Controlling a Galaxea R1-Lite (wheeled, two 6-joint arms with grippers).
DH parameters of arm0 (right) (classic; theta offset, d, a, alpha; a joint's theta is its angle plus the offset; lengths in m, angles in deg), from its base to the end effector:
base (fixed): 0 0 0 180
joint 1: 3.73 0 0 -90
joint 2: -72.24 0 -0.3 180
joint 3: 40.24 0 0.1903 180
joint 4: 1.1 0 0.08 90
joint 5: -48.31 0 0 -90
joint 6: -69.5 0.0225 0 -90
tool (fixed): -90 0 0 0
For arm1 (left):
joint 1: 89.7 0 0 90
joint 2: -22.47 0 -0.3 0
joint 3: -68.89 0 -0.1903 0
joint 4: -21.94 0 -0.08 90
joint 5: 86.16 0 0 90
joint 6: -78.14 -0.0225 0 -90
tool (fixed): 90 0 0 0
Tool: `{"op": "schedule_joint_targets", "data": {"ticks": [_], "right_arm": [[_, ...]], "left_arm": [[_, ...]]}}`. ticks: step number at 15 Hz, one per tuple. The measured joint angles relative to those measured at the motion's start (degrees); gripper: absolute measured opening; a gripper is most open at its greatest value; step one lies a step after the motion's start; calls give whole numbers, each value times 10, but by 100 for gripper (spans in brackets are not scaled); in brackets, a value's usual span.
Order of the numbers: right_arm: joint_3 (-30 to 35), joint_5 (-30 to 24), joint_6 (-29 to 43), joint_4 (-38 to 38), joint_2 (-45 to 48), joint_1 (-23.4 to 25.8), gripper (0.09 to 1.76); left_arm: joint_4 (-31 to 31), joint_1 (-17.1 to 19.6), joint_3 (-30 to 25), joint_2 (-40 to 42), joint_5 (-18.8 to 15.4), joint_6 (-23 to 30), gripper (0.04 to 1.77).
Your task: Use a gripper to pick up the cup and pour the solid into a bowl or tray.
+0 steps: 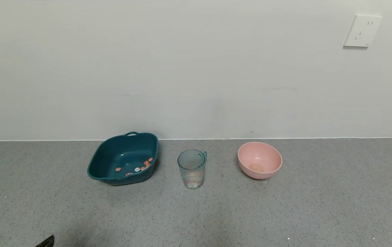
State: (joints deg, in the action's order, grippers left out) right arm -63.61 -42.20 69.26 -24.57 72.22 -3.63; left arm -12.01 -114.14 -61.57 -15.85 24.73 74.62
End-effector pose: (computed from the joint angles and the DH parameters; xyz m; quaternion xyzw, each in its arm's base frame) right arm -0.0228 0.0002 0.0753 -0.0021 0.0010 0.0036 1.0000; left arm 0.0438 -0.0111 0.1840 0.1060 0.1808 -0.0359 0.9771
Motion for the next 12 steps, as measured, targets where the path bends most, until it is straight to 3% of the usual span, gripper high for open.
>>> {"op": "schedule_joint_targets", "data": {"ticks": [3,7,9,11,12], "right_arm": [[0,0,0,0,0,0,171],[0,0,0,0,0,0,171],[0,0,0,0,0,0,171],[0,0,0,0,0,0,171],[0,0,0,0,0,0,171]], "left_arm": [[-52,78,10,70,8,-16,172],[-95,150,3,153,4,-25,172],[-120,196,0,197,-32,-26,172],[-141,235,-9,246,-108,-23,172],[-142,241,-18,267,-129,-23,172]]}}
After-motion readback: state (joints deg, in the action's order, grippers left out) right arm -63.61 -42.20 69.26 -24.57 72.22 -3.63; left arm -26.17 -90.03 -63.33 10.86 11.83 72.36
